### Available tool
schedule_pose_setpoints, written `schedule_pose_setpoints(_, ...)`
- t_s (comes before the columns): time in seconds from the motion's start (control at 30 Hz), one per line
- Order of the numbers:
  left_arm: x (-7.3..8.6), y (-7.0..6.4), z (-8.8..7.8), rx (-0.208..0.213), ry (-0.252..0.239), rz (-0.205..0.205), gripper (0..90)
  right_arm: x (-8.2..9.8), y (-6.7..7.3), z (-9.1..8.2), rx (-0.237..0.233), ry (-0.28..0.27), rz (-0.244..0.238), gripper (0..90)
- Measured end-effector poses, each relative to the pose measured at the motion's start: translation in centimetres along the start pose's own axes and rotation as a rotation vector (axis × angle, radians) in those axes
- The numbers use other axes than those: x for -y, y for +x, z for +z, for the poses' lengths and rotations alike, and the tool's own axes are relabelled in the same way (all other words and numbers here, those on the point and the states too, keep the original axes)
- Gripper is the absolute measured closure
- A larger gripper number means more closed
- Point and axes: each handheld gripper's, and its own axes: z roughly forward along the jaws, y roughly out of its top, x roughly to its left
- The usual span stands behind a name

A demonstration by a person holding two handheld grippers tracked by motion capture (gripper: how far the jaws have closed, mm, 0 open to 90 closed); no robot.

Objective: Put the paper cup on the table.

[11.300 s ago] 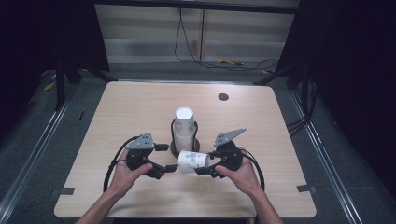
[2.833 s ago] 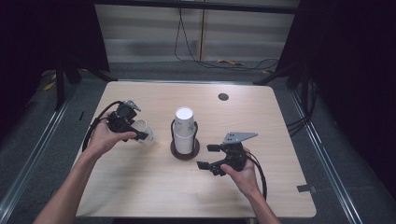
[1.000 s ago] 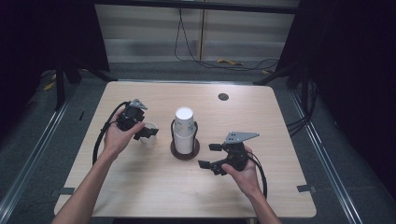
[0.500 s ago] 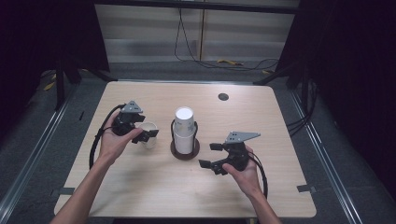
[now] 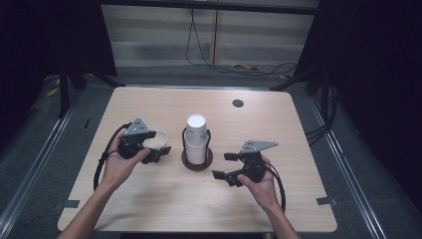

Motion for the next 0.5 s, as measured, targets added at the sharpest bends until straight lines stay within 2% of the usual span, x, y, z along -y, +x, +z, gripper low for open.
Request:
schedule_pose_setpoints(0.13, 1.1, -0.5, 0.3, 0.014, 0.013, -0.011, 20.7, 0.2, 0.1, 0.0, 0.006, 0.006, -0.001, 14.7)
schedule_pose_setpoints(0.2, 1.7, -0.8, 0.1, 0.017, -0.001, -0.004, 20.7, 0.2, 0.1, 0.0, 0.015, 0.006, 0.001, 14.7)
schedule_pose_setpoints(0.27, 2.1, -1.0, 0.0, 0.045, 0.002, -0.018, 20.7, 0.4, 0.0, -0.1, 0.017, 0.002, 0.008, 14.7)
schedule_pose_setpoints(0.37, 2.4, -1.6, -0.2, 0.059, -0.015, -0.024, 20.7, 0.5, 0.0, 0.0, 0.022, 0.004, 0.011, 14.7)
schedule_pose_setpoints(0.43, 2.8, -2.2, -0.4, 0.052, -0.025, -0.05, 20.6, 0.6, 0.0, 0.0, 0.025, 0.006, 0.011, 14.7)
schedule_pose_setpoints(0.5, 3.2, -2.7, -0.3, 0.057, -0.019, -0.042, 20.5, 0.6, 0.0, 0.0, 0.026, 0.009, 0.012, 14.7)
